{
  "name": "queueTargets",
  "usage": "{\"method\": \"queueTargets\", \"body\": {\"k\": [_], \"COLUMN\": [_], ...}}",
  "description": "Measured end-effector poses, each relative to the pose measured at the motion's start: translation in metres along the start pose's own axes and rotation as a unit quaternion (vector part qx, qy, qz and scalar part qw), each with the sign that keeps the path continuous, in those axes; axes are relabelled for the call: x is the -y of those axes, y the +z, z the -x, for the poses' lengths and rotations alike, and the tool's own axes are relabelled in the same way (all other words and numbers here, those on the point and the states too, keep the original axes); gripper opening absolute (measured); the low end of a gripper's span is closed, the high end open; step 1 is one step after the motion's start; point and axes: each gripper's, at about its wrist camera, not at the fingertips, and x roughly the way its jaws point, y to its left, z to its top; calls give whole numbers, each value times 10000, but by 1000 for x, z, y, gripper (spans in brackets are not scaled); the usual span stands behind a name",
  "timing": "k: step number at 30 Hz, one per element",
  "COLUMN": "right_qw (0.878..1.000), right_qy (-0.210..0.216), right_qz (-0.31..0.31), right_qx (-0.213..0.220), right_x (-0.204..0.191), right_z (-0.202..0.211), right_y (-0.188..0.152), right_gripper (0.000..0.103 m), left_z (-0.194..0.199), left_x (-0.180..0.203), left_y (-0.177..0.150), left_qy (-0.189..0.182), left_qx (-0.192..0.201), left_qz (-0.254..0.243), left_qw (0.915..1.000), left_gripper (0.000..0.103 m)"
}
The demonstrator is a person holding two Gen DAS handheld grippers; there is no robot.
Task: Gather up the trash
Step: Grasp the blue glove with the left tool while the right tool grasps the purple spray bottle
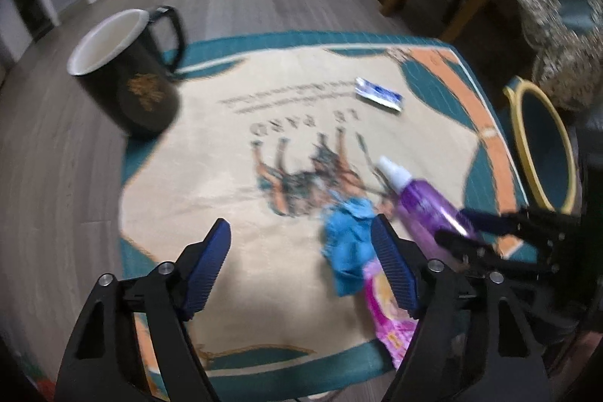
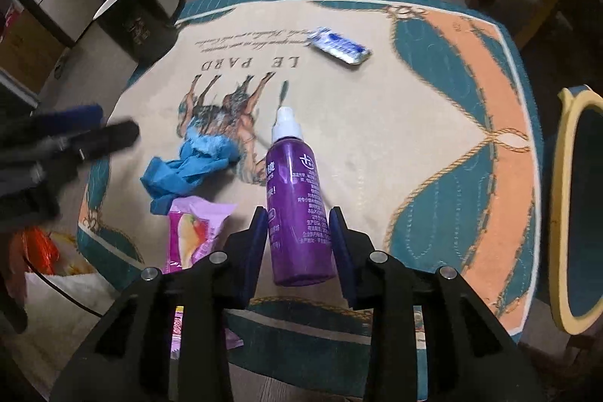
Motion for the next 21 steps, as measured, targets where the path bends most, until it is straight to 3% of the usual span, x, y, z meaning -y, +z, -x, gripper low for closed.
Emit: {"method": "queueTargets", "body": {"k": [5,7,10,11,12,21], "right_qw": [9997,9992,9985,9984,9985,9992], "right_qy": [-160,-244,-256,-249,-299,-342], "right_qz": [-184,-265,-389,-394,-338,-140], "right_qx": [-101,-170,-303,-308,-319,-174], "right_x": [13,20,27,29,28,22], "right_z": [-3,-5,-12,-13,-15,-19], "right_y": [-2,-3,-6,-6,-5,7], "right_gripper": [33,33,33,33,33,32], "left_z": [-20,-29,-41,-44,-44,-47], "left_x": [22,25,28,29,31,35], "left_y": [-6,-8,-10,-10,-9,-4], "left_qy": [-4,48,-49,-86,-95,72], "left_qx": [-289,-420,-594,-605,-580,-503], "left_qz": [-409,-473,-481,-492,-520,-642], "left_qw": [9987,9980,9971,9969,9969,9966], "left_gripper": [73,67,54,47,32,27]}}
